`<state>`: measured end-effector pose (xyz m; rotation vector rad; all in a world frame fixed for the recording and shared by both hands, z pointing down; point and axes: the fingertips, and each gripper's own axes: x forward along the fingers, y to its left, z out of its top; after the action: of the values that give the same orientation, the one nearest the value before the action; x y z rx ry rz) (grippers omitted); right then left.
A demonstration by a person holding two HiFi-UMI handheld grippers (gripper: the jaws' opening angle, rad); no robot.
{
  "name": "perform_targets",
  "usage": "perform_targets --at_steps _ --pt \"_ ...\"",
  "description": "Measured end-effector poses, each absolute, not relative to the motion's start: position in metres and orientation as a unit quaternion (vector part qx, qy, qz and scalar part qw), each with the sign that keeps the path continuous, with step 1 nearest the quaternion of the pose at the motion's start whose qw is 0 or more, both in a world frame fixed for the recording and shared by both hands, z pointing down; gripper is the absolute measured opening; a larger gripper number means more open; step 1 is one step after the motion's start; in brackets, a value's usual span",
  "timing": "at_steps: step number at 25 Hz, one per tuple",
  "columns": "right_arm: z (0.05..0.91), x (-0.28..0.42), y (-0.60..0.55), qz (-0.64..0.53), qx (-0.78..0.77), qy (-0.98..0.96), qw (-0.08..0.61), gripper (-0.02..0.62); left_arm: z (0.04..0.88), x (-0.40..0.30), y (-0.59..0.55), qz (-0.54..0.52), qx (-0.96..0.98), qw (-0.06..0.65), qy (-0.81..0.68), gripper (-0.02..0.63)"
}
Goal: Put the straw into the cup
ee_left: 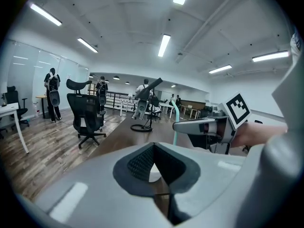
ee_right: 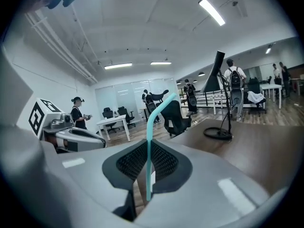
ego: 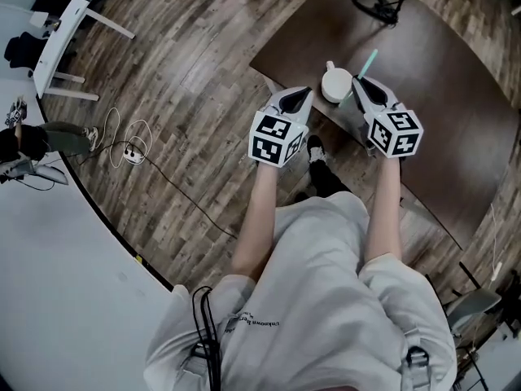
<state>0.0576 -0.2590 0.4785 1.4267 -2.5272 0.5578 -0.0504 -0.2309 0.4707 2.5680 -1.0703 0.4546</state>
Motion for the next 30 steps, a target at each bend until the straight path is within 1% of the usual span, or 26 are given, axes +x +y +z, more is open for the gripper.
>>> perform_targets --at_steps 8,13,26,30 --pt "0.488 0.056 -0.296 0.192 0.462 -0.861 0.095 0.048 0.485 -0.022 -0.27 0.169 0.906 0.169 -0.349 0.0" --pt "0.495 0.058 -0.313 0.206 0.448 -0.867 0.066 0.048 0.498 -0.01 -0.288 0.18 0.908 0.174 -0.335 0.0" --pt "0.517 0.049 -0.317 0.194 0.417 -0.885 0.078 0.048 0.516 0.002 -0.304 0.195 0.906 0.186 -0.325 0.0" --pt "0.524 0.048 -0.316 0.197 0.406 -0.889 0.08 0.049 0.516 0.007 -0.303 0.185 0.908 0.202 -0.318 0.0"
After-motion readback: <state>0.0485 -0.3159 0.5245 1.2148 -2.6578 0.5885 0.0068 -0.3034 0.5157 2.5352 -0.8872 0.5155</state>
